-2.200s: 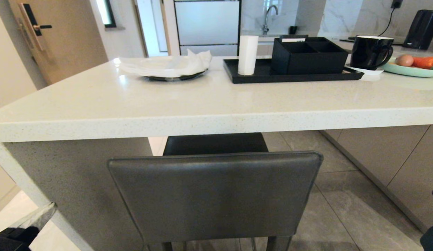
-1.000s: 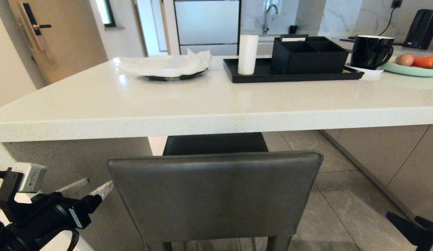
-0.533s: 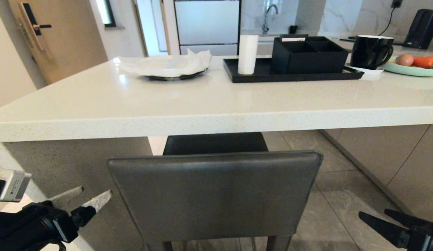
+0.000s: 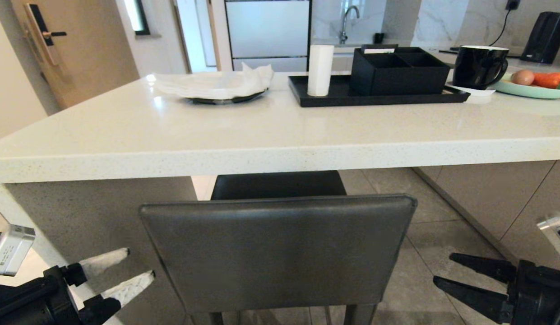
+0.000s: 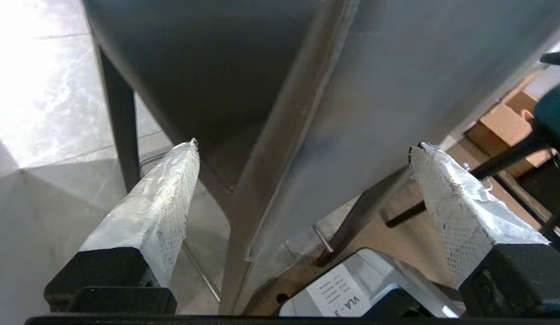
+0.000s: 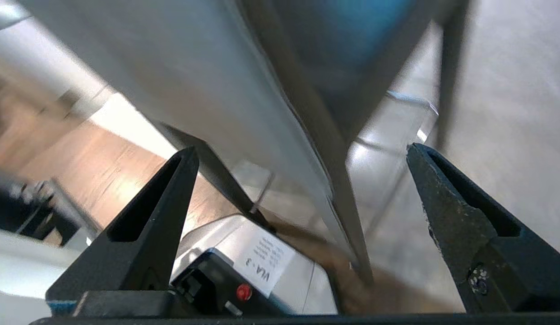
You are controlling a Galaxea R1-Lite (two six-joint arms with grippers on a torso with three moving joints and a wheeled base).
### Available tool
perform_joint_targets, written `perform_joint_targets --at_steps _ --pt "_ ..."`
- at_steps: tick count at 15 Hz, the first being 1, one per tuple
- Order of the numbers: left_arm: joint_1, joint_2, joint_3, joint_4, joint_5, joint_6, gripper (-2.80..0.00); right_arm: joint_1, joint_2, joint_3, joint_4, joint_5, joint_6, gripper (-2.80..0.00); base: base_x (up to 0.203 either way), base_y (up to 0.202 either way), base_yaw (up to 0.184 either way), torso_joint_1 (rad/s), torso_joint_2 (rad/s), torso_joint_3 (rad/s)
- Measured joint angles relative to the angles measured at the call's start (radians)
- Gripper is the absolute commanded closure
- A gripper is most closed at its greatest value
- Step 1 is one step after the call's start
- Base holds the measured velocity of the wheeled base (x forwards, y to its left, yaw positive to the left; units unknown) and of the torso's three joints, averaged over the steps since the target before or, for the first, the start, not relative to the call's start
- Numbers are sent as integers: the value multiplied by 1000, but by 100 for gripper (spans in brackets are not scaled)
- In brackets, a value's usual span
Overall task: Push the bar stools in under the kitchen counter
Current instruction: Pull the gray chair out from under the dining table
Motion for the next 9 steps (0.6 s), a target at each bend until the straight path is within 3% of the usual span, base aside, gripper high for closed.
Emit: perform_joint_targets --at_steps 5,9 --pt "1 27 0 -6 -91 2 -280 -11 249 -1 -274 241 -59 -280 0 0 0 0 0 0" --pt "-5 83 -13 -13 -213 7 -280 -16 379 -1 -428 344 -61 -280 0 0 0 0 0 0"
